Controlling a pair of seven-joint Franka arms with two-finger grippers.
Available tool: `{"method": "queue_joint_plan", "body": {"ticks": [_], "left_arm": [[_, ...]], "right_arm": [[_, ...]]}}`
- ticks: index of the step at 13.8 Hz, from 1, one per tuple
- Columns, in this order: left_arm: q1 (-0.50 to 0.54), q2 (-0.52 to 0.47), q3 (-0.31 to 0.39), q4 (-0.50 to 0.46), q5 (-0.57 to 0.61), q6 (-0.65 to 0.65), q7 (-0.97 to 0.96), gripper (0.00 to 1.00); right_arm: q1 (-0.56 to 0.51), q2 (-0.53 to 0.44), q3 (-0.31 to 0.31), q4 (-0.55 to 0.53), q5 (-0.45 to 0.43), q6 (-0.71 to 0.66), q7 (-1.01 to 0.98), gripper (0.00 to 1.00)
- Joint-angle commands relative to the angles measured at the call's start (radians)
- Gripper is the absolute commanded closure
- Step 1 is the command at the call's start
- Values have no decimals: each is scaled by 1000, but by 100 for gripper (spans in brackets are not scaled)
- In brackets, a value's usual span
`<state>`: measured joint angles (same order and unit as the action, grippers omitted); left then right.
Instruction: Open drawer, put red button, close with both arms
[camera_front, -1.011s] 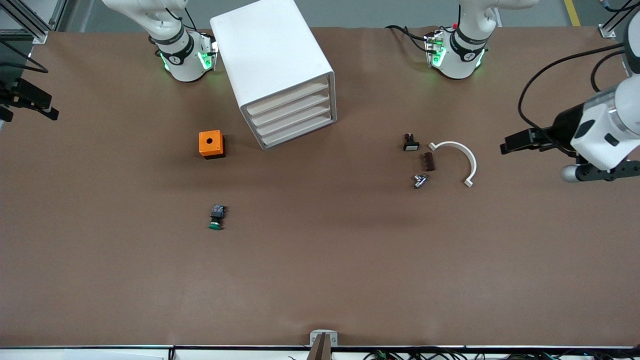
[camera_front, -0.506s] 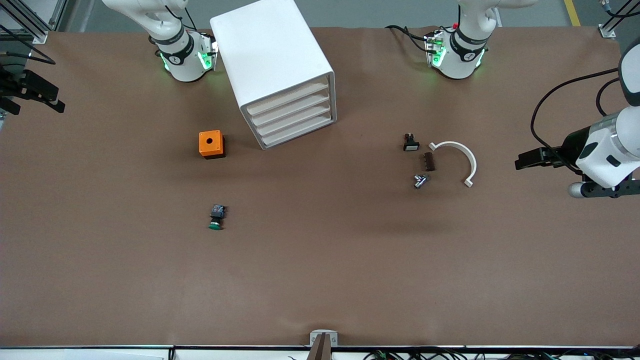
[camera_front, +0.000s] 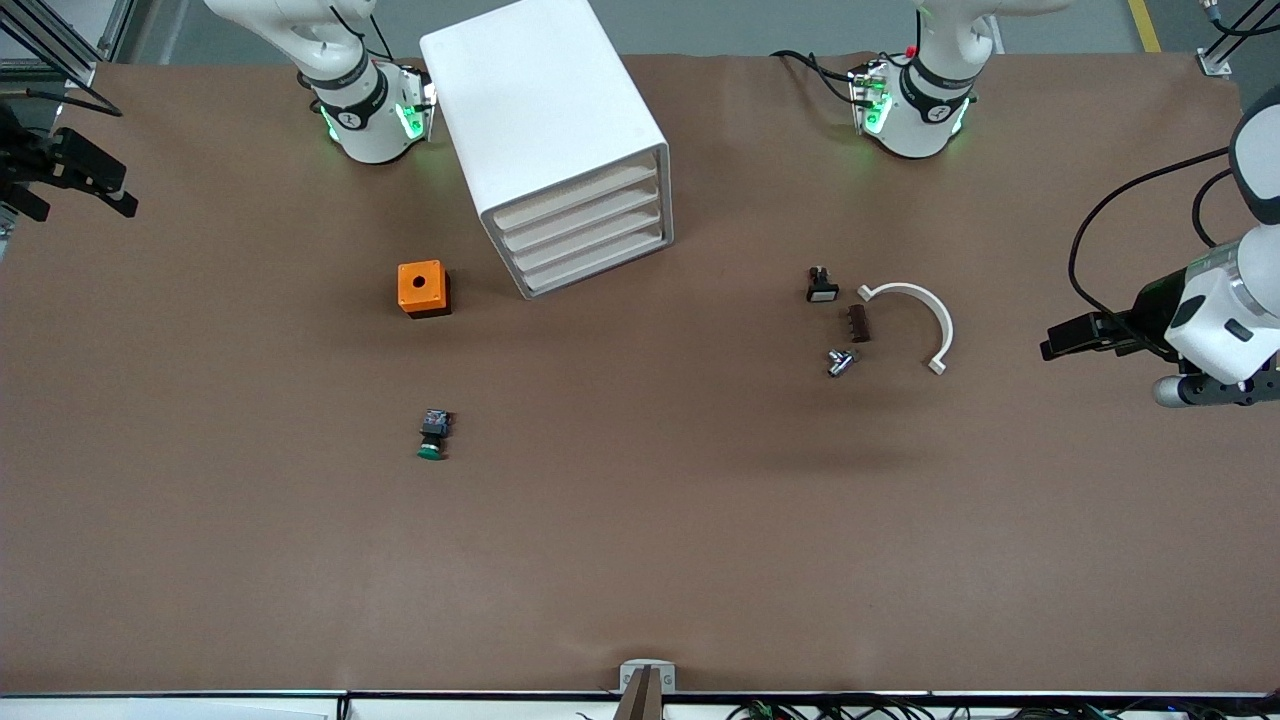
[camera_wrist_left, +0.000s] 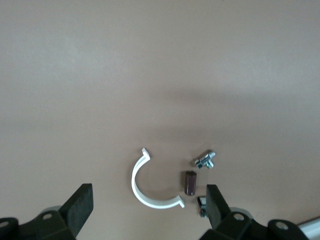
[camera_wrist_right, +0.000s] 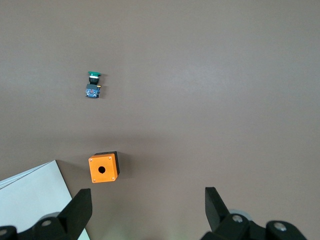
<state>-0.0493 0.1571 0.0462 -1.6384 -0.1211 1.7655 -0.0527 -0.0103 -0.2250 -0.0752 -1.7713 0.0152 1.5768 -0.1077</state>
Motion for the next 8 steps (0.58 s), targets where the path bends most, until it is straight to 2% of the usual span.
{"method": "queue_joint_plan", "body": {"ticks": [1, 5, 8], "left_arm": [[17, -122, -20, -161, 25, 122, 16, 0], [12, -209, -34, -178, 25, 108, 7, 0], [14, -263, -46, -166, 35, 19, 1, 0]], "right_arm": [[-10, -25, 9, -24, -3, 14, -3, 0], [-11, -24, 8, -19, -3, 0, -1, 0], [-11, -22, 8, -7, -3, -17, 0, 0]]}}
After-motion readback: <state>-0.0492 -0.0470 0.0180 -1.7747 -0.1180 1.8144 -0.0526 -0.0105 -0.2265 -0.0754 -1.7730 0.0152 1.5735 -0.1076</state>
